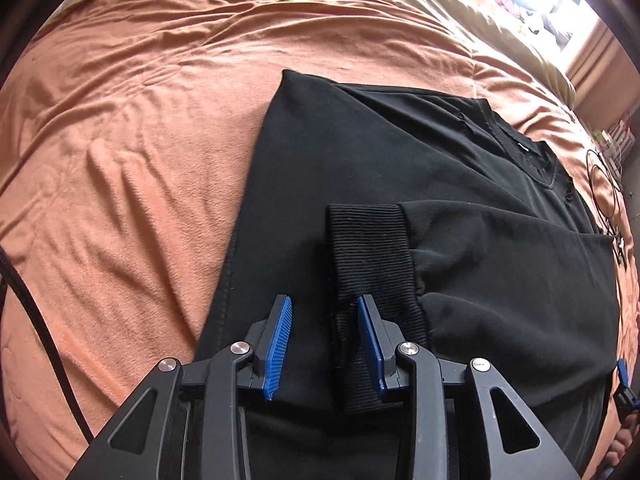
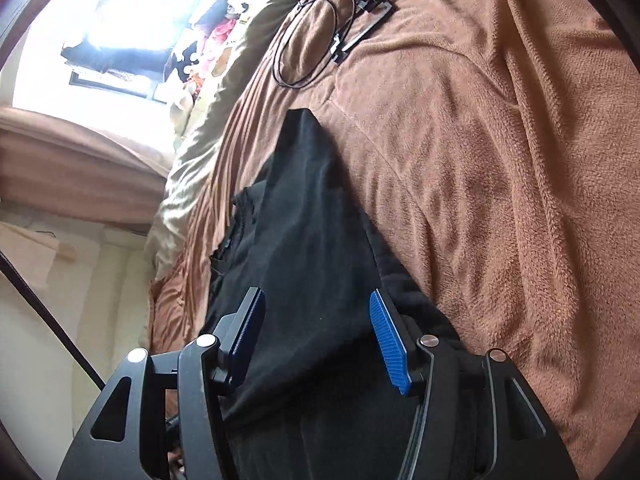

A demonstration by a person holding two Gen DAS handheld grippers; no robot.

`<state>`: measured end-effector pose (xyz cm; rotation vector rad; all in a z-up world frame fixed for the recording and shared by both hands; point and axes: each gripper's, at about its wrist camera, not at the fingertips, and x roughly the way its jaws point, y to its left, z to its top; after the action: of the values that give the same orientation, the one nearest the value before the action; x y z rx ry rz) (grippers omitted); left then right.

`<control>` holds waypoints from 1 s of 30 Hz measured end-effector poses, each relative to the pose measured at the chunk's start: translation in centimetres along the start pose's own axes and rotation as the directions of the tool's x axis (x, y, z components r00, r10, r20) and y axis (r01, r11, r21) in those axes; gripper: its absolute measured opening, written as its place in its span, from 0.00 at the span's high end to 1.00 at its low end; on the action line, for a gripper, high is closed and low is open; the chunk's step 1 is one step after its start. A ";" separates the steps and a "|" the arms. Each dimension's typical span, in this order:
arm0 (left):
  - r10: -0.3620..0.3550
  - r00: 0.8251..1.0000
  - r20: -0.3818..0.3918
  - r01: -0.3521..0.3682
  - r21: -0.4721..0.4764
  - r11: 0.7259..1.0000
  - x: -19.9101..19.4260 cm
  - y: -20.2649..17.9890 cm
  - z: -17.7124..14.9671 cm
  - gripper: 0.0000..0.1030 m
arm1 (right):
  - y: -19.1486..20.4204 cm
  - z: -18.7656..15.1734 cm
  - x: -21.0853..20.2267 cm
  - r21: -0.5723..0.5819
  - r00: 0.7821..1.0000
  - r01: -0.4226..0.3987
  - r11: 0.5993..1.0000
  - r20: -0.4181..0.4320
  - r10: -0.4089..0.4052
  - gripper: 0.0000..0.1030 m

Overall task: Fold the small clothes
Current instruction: 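Open the left tool and release the cuff on the body, then pull both tools back from the folded sweatshirt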

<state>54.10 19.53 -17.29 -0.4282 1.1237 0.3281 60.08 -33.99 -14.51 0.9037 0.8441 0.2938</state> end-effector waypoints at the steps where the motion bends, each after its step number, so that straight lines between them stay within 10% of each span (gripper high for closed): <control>1: 0.003 1.000 0.001 -0.003 0.001 1.000 -0.2 0.1 0.0 0.65 | -0.3 0.0 0.2 0.007 1.000 0.025 1.000 -0.004 -0.025 0.73; 17: -0.163 0.986 0.038 0.154 0.184 0.971 -2.4 -8.9 -1.9 0.65 | 5.6 -2.8 2.4 -0.242 0.996 0.088 0.966 -0.003 -0.091 0.81; 30: -0.157 0.987 -0.022 0.156 0.297 0.942 0.1 -13.3 -6.2 0.65 | 12.5 -6.6 7.8 -0.574 0.992 0.108 0.812 0.004 -0.129 0.81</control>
<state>55.34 4.86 -17.45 -0.2468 1.1082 0.0163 61.59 -18.30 -10.95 0.2757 0.7762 0.4272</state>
